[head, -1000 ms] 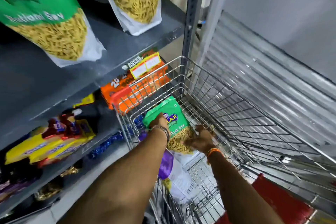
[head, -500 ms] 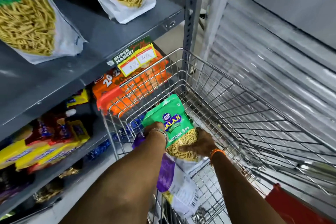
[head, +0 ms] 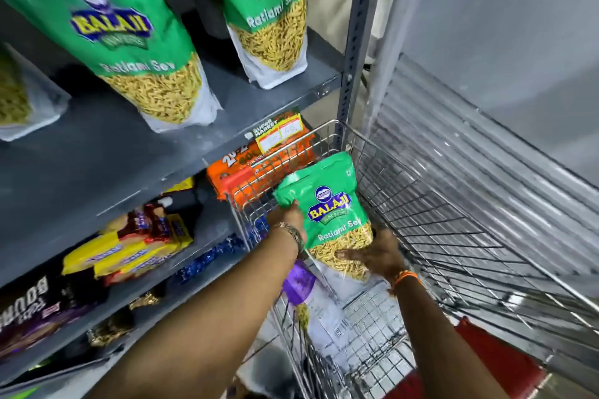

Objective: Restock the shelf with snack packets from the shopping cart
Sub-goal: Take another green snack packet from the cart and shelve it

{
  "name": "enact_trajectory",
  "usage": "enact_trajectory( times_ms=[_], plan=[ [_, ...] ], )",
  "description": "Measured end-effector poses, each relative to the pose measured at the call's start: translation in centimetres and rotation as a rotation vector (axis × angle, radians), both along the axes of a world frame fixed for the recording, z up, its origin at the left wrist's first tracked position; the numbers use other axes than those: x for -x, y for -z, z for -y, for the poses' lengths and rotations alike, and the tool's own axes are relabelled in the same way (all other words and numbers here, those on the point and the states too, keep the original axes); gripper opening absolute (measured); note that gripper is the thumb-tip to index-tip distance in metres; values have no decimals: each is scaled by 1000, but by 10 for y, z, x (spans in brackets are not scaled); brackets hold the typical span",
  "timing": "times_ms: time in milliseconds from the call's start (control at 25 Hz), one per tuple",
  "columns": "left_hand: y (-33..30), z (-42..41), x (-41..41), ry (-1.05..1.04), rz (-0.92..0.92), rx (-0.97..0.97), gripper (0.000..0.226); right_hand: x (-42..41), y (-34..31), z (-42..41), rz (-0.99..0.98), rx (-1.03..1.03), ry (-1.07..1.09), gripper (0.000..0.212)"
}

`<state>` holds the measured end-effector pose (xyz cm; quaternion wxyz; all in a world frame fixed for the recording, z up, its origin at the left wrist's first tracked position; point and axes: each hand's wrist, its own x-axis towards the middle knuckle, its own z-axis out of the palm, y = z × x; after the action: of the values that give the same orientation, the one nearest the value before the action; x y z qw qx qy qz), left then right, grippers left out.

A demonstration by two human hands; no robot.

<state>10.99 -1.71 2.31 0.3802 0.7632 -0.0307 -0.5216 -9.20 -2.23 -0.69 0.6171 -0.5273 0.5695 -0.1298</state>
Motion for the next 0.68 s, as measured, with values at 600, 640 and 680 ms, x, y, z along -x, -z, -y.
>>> enact_trajectory(
  times_ms=[600, 640, 680],
  plan=[
    [-273, -137, -179, -569, 40, 857, 23, -196, -217, -42, 387, 369, -182, 53],
    [-285, -141, -200, -575, 62, 885, 14, -221, -227, -41, 383, 382, -223, 60],
    [-297, -144, -218, -577, 71, 911, 8, -244, -235, -41, 383, 391, -255, 63]
  ],
)
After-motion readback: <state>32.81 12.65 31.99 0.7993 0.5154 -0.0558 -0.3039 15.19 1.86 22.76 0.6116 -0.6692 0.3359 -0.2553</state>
